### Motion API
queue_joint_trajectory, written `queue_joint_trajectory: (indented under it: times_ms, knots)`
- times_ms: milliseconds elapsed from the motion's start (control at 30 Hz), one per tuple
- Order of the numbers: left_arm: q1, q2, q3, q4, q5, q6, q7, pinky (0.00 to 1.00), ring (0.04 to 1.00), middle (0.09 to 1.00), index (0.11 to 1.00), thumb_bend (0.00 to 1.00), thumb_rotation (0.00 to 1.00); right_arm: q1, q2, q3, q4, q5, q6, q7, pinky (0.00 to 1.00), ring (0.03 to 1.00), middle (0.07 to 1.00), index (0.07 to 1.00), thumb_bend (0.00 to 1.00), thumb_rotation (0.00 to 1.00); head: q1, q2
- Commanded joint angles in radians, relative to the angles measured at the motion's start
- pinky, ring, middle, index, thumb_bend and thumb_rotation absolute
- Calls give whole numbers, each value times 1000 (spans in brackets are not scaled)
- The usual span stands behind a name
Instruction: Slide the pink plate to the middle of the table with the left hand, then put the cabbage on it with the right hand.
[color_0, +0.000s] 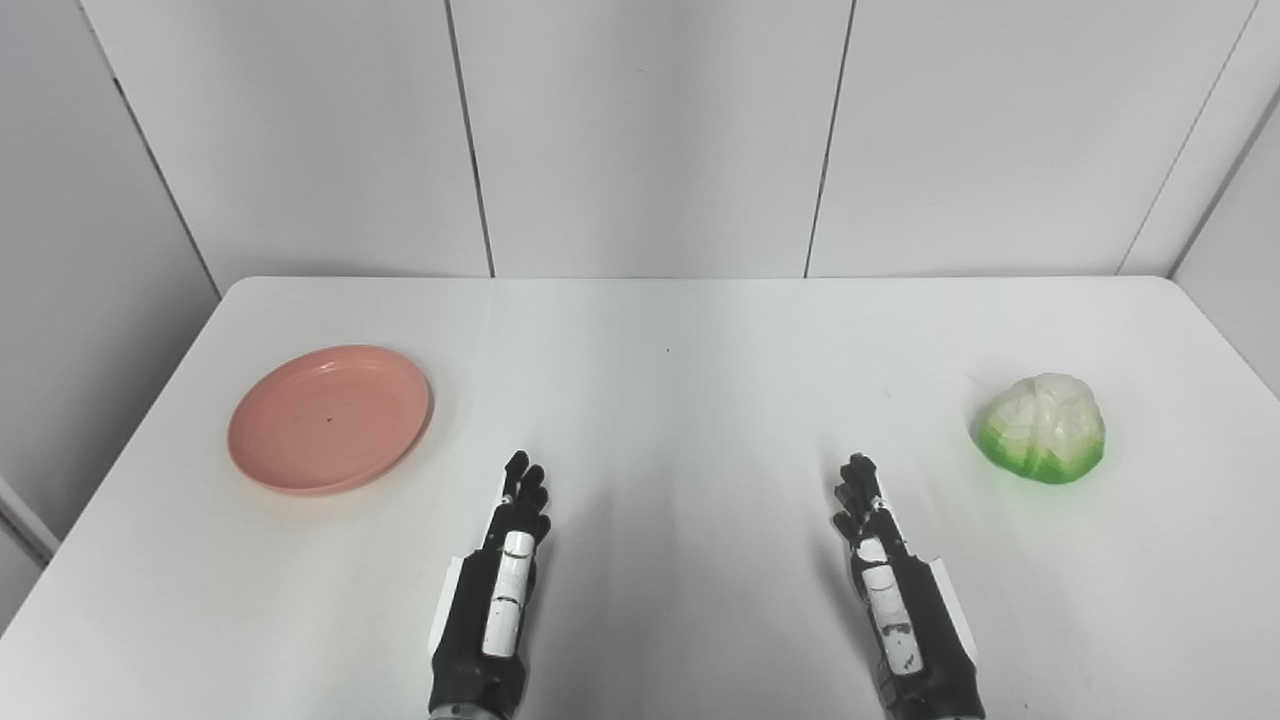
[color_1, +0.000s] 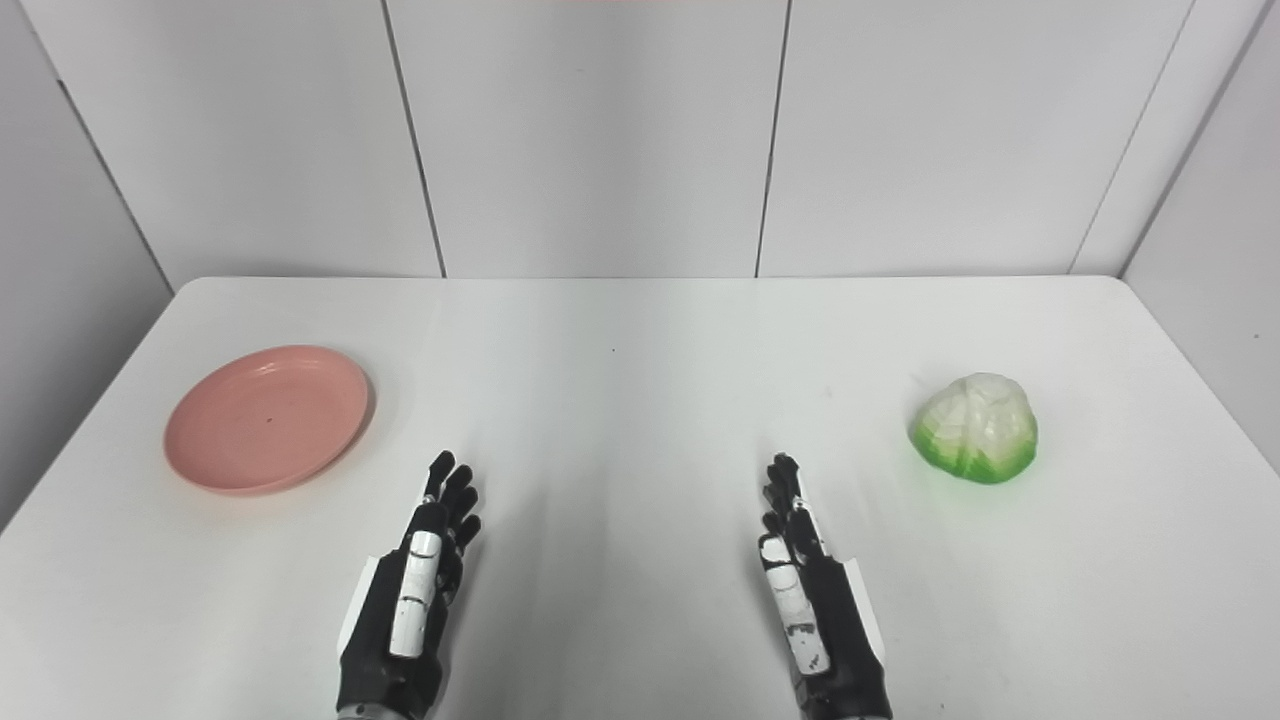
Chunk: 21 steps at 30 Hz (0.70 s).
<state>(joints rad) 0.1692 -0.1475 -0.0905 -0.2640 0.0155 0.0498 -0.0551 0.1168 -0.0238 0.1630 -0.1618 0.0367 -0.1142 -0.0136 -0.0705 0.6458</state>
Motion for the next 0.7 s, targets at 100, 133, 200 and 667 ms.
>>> queue_joint_trajectory:
  times_ms: [100,133,200,667]
  knots:
    - [7,26,10,-34,-32,-22,-6,1000,1000,1000,1000,804,994,43,43,1,-37,-7,-54,-6,1000,1000,1000,1000,816,996,-3,0]
    - [5,25,10,-33,-31,-20,-6,1000,1000,1000,1000,804,997,40,42,0,-35,-8,-53,-5,1000,1000,1000,1000,815,996,-3,2]
    - [2,22,8,-27,-27,-24,-5,1000,1000,1000,1000,804,1000,37,40,-1,-29,-9,-55,-5,1000,1000,1000,1000,817,996,1,-10]
    - [14,25,6,-39,-30,-12,-9,1000,1000,1000,1000,823,988,45,48,3,-45,-12,-33,-11,1000,1000,1000,988,819,979,-5,0]
